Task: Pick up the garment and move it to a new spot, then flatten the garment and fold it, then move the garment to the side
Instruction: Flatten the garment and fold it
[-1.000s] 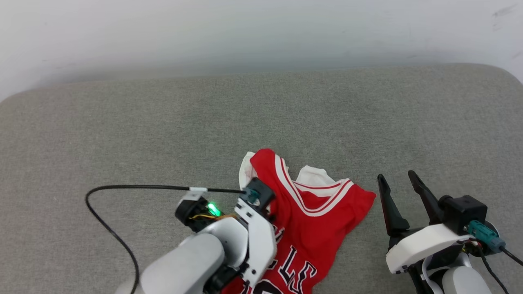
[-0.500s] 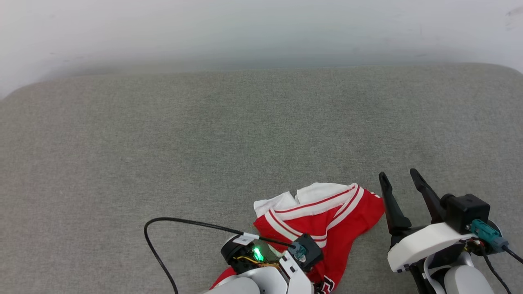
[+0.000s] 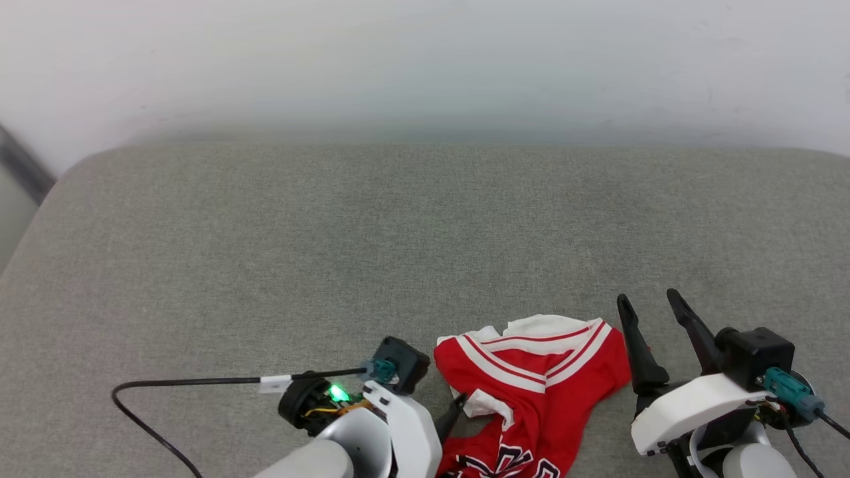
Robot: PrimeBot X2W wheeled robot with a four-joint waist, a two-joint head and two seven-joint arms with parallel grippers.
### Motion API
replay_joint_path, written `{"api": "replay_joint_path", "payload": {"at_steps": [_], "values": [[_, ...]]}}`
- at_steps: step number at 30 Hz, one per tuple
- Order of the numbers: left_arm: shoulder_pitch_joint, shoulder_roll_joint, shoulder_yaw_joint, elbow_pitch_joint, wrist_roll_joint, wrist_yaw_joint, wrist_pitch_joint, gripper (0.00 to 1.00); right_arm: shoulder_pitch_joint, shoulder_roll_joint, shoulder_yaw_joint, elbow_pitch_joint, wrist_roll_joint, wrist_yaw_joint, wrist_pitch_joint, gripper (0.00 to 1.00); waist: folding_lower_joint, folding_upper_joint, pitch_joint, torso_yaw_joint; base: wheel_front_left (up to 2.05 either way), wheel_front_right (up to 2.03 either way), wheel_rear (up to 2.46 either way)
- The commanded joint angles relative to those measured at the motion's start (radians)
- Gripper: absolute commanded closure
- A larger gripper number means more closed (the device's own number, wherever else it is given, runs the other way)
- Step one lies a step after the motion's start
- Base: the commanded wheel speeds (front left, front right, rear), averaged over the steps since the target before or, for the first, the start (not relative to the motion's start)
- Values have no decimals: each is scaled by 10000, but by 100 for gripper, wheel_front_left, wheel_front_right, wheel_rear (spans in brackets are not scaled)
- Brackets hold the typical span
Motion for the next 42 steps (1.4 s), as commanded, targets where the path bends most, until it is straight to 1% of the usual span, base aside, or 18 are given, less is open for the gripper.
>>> {"api": "replay_joint_path", "payload": {"at_steps": [1,4,6,10,14,17,21,23,24,25,26,27,28,30,33,37,40,42], "values": [[78,139,171,-91,-70,126,-64,0,100,7,18,-28,55,-3,-12,0,0,-1,-43,35,0,0,0],[-19,390,506,-287,-259,271,-38,0,88,7,74,-70,38,-3,25,0,0,-1,-22,5,0,0,0],[-224,514,675,-351,-379,230,59,0,37,8,102,-118,-16,-3,60,0,0,-1,89,-61,0,0,0],[-752,661,714,-107,-697,-153,748,0,-110,9,180,-189,-61,-3,104,0,0,-1,404,-286,0,0,0],[-1284,571,623,330,-1159,-721,1653,0,-266,8,229,-158,8,-3,60,0,0,-1,725,-602,0,0,0],[-1555,525,534,745,-1437,-1026,2247,0,-336,9,281,-63,71,-3,-4,0,0,-1,882,-840,0,0,0],[-1799,425,381,1277,-1674,-1375,2785,0,-474,8,319,56,88,-3,-103,0,0,-1,1002,-1123,0,0,0],[-1859,343,354,1495,-1734,-1456,2895,0,-494,11,326,121,101,-3,-158,0,0,-1,1028,-1227,0,0,0],[-1886,276,359,1601,-1798,-1515,2913,22,-507,9,328,141,106,-3,-168,0,0,-1,1042,-1260,0,0,0],[-1886,276,359,1601,-1798,-1515,2913,22,-507,9,328,141,106,-3,-168,0,0,-1,1042,-1260,0,0,0],[-1937,241,352,1700,-1789,-1546,2892,52,-533,9,323,157,106,-3,-190,0,0,-1,1063,-1292,0,0,0],[-1999,206,350,1794,-1773,-1589,2845,72,-559,9,325,178,108,-3,-198,0,0,-1,1076,-1324,0,0,0],[-2045,156,358,1851,-1755,-1605,2774,100,-573,9,328,194,115,-3,-220,0,0,-1,1079,-1348,0,0,0],[-2147,78,359,1923,-1597,-1596,2557,100,-599,9,300,227,124,-3,-266,0,0,-1,1082,-1373,0,0,0],[-2398,35,308,1864,-1024,-1317,2011,100,-581,9,251,286,120,-3,-292,0,0,-1,1036,-1371,0,0,0],[-2753,-149,106,1370,-163,-990,1286,100,-499,9,161,338,98,-3,-268,0,0,-1,887,-1269,0,0,0],[-2834,-417,-289,850,380,-945,1014,100,-465,9,115,305,55,-3,-227,0,0,-1,804,-1182,0,0,0],[-2731,-642,-692,545,645,-1053,1022,100,-460,9,88,268,35,-3,-201,0,0,-1,776,-1134,0,0,0]]}}
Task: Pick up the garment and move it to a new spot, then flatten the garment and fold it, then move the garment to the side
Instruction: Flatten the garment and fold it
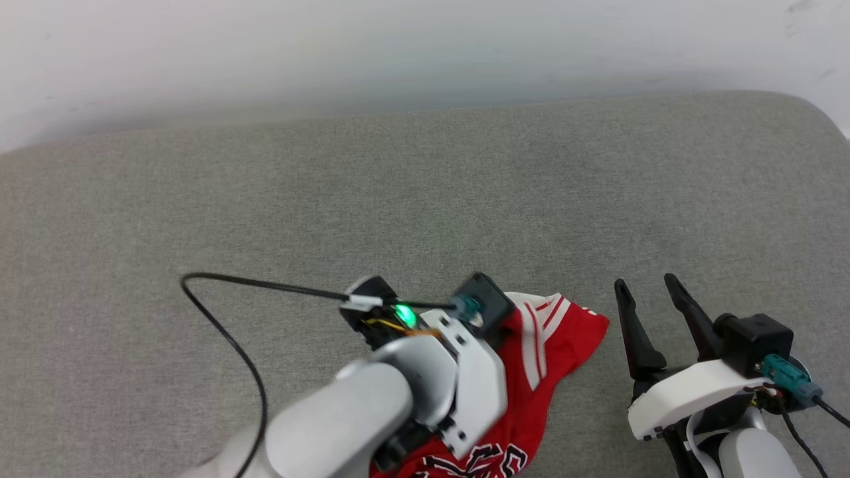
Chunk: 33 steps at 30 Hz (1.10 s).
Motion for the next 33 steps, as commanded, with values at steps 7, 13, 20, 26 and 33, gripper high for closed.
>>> {"api": "replay_joint_path", "payload": {"at_steps": [7,13,20,26,33], "values": [[864,-647,-1313,-100,70,-782,400,100,-38,11,-71,-185,-103,-3,71,0,0,0,84,123,0,0,0],[1384,-795,-1478,412,-345,-1186,529,0,-91,11,-132,-251,-141,-3,106,0,0,0,148,216,0,0,0],[1413,-628,-751,228,-195,-731,-1033,0,126,11,-250,-262,-144,-3,122,0,0,0,-105,454,0,0,0],[1598,-16,43,-330,-378,51,-1496,0,215,11,-282,-323,-140,-3,189,0,0,0,-382,589,0,0,0],[1104,706,695,-301,-756,478,-740,0,158,11,-167,-482,-135,-3,222,0,0,0,-186,490,0,0,0]]}}
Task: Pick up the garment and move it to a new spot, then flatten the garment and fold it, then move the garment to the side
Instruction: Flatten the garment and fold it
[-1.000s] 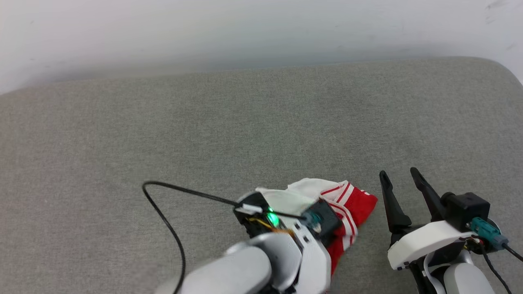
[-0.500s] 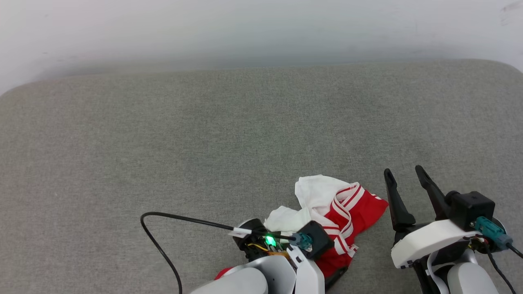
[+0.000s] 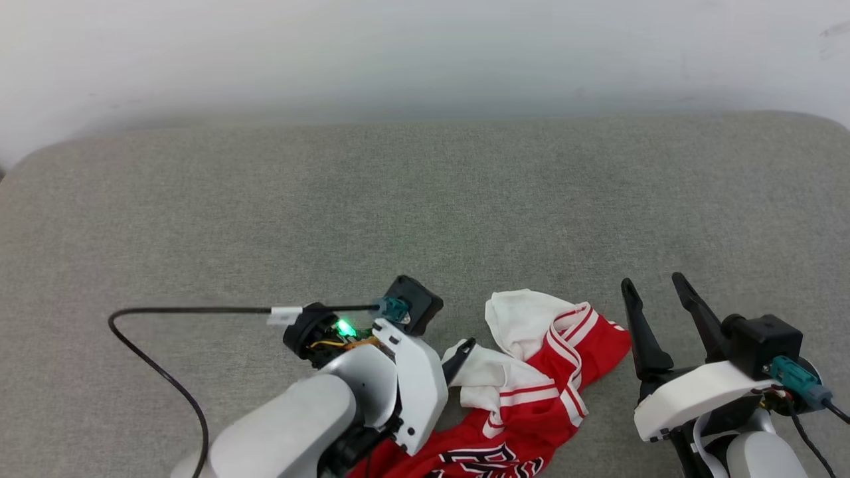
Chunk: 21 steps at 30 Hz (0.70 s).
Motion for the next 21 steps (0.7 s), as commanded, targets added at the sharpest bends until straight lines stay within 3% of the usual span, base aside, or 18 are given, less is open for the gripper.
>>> {"api": "replay_joint_path", "payload": {"at_steps": [1,8,17,18,19,20,21], "values": [[-164,67,49,101,-150,-69,264,0,-64,8,35,-61,24,-3,6,0,0,0,150,-92,0,0,0],[-705,269,-315,947,-857,-728,2276,0,-233,8,105,8,88,-3,-85,0,0,0,599,-538,0,0,0],[-1054,-103,-961,2161,-1015,-1278,3575,0,-482,9,179,161,81,-3,-251,0,0,0,933,-916,0,0,0],[-1069,-158,-1075,2310,-995,-1338,3736,23,-510,9,183,168,71,-3,-267,0,0,0,949,-936,0,0,0],[-1024,-246,-1186,2443,-1041,-1400,3927,57,-535,9,179,169,54,-3,-288,0,0,0,956,-952,0,0,0],[-965,-335,-1315,2558,-1109,-1466,4125,74,-557,8,176,161,40,-3,-294,0,0,0,959,-965,0,0,0],[-919,-408,-1448,2650,-1123,-1551,4276,100,-574,9,179,159,26,-3,-310,0,0,0,956,-976,0,0,0]]}}
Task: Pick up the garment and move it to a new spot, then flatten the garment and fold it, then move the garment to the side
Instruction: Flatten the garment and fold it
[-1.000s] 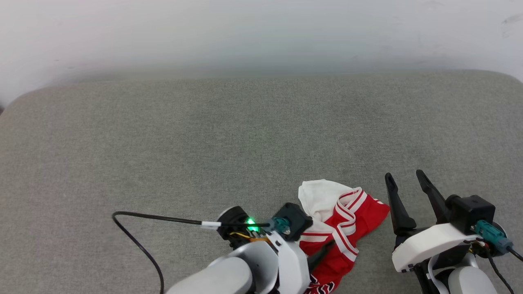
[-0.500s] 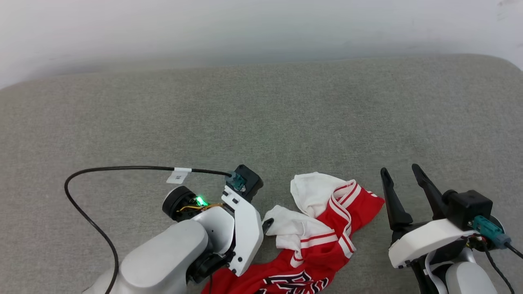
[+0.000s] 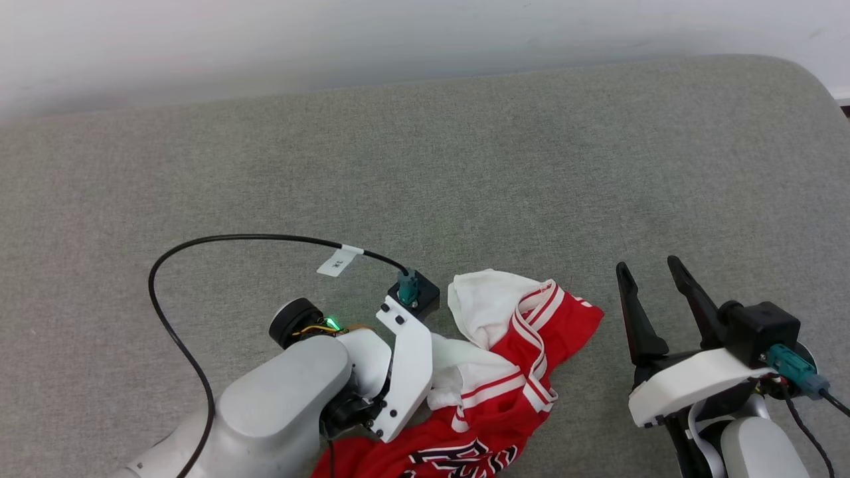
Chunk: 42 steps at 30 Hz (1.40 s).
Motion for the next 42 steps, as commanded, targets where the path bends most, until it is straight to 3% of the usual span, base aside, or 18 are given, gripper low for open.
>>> {"api": "replay_joint_path", "payload": {"at_steps": [1,8,13,21,22,27,30,33,37,38,39,42], "values": [[566,-185,-501,320,-99,-175,336,100,-175,11,-3,-13,-64,-3,-67,0,0,0,-14,-12,0,0,0],[394,-160,-246,174,267,19,-674,100,-18,13,-138,-188,-268,-3,-86,0,0,0,-388,262,0,0,0],[301,293,285,-520,562,615,-1729,100,191,13,-289,-322,-392,-3,57,0,0,0,-710,709,0,0,0],[1122,2117,1747,-2354,339,2541,-2763,100,429,10,-587,-613,-471,-3,289,0,0,0,-861,1295,0,0,0],[1122,2117,1747,-2354,339,2541,-2763,100,429,10,-587,-613,-471,-3,289,0,0,0,-861,1295,0,0,0],[2548,3333,3040,-3103,-692,3944,-3160,100,423,10,-693,-827,-526,-3,366,0,0,0,-755,1405,0,0,0],[3601,3732,3760,-3088,-1556,4494,-3409,100,455,8,-763,-910,-592,-3,447,0,0,0,-661,1366,0,0,0],[4504,3849,4176,-2865,-2279,4661,-3596,100,492,8,-840,-976,-637,-3,486,0,0,0,-595,1277,0,0,0],[5107,3586,4328,-2431,-2784,4468,-3799,100,536,10,-946,-1047,-652,-3,555,0,0,0,-555,1156,0,0,0],[5173,3494,4337,-2332,-2854,4406,-3891,58,546,8,-964,-1053,-655,-3,547,0,0,0,-564,1128,0,0,0],[5179,3414,4346,-2271,-2833,4320,-4028,0,566,10,-989,-1060,-658,-5,559,0,0,0,-582,1106,0,0,0],[4977,3212,4528,-2176,-2595,4249,-4786,0,662,10,-1062,-1074,-668,-3,600,0,0,0,-708,1081,0,0,0]]}}
